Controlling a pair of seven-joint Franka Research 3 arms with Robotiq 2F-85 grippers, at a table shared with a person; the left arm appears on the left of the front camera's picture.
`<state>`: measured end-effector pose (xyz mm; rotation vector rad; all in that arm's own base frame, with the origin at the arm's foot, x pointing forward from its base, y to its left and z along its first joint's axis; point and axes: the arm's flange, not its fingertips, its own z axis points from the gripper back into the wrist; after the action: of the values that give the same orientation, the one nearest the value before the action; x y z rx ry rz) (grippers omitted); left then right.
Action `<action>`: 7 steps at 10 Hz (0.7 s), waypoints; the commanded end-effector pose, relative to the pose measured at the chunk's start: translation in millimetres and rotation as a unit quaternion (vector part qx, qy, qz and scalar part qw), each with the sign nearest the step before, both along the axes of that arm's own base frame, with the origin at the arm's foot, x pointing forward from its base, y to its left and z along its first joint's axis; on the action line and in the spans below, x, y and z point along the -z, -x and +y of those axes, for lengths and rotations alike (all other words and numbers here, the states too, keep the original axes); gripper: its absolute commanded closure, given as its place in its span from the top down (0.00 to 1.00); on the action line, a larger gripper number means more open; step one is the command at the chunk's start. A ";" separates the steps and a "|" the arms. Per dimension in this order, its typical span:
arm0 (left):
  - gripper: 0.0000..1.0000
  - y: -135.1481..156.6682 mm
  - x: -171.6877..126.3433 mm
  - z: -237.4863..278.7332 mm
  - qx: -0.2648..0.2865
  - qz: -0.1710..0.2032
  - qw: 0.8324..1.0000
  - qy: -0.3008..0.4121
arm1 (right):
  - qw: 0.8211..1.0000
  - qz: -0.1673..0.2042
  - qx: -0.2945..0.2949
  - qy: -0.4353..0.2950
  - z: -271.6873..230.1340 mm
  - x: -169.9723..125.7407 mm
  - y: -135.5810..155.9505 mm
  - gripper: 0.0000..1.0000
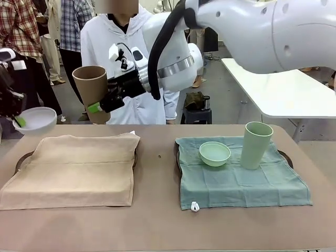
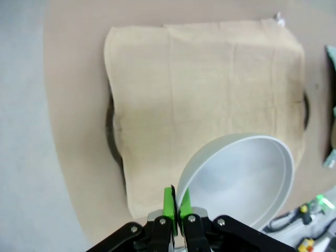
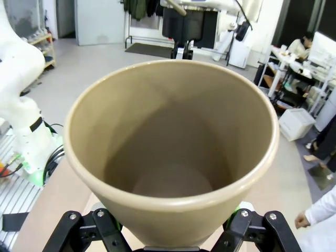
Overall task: Set up a tray with a mat and arrange the tableware.
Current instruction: Place the Picnic Bowl and Reusable plastic cup back onto the Handle tray in front of the human's position.
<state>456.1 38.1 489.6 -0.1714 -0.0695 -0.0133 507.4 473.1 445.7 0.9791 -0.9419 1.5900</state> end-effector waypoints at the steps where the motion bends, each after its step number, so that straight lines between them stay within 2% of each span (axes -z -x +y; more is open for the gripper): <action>1: 0.04 -4.0 20.7 -9.6 0.008 0.004 1.000 0.001 | 1.000 0.012 -0.006 -0.019 2.6 25.7 5.7 0.83; 3: 0.04 -4.4 38.1 -12.8 0.005 0.006 1.000 -0.005 | 0.999 0.036 -0.006 -0.016 10.0 50.2 6.7 0.83; 4: 0.04 -4.7 40.6 -13.9 0.003 -0.004 1.000 0.006 | 0.999 0.045 -0.002 -0.003 7.0 54.3 9.6 0.83; 5: 0.04 -4.2 36.5 -12.0 0.009 0.018 1.000 -0.004 | 0.999 0.031 -0.007 0.004 10.1 46.1 1.3 0.83; 7: 0.04 -4.2 36.5 -12.0 0.009 0.018 1.000 -0.004 | 0.999 0.031 -0.007 0.004 10.1 46.1 1.3 0.83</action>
<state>462.1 25.6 449.7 -0.1633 -0.0376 -0.0267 508.0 485.6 394.1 1.0289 -0.8820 1.5636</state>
